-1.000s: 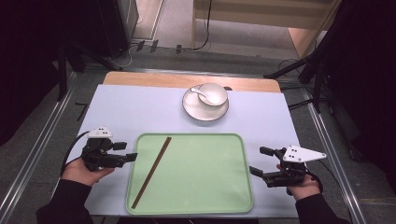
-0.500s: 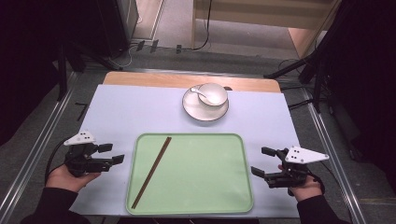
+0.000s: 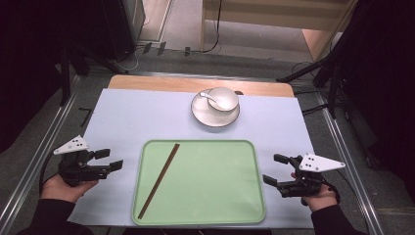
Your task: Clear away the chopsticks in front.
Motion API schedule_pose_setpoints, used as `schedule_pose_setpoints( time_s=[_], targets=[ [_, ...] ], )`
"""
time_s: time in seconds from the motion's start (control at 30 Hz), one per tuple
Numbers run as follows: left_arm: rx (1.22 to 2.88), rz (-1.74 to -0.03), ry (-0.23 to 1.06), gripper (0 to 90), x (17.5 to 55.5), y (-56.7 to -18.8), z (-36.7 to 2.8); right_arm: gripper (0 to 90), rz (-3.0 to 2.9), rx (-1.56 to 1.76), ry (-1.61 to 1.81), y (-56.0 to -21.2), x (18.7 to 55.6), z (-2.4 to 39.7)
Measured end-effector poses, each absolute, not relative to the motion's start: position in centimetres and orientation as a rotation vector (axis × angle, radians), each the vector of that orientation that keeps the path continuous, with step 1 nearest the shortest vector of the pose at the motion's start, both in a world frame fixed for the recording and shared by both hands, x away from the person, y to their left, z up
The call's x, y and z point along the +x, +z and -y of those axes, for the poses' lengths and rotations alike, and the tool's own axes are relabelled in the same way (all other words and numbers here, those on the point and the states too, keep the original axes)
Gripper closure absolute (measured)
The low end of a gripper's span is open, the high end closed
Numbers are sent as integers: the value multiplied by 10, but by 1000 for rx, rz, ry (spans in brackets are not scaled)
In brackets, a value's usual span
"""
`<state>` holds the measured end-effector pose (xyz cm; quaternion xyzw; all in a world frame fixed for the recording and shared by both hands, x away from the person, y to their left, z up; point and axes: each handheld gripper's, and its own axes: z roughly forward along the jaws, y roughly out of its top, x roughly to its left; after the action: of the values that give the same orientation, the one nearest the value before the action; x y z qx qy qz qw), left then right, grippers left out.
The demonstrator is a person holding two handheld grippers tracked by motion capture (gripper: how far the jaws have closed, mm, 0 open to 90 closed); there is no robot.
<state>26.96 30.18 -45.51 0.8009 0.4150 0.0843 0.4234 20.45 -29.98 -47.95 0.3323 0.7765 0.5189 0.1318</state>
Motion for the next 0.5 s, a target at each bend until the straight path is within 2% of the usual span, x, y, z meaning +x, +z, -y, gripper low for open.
schedule_pose_setpoints(
  time_s=[0.5],
  targets=[
    [2006,-1040,211,282,271,-458,-301,171,-2256,969,1499,-480,204,300]
  ],
)
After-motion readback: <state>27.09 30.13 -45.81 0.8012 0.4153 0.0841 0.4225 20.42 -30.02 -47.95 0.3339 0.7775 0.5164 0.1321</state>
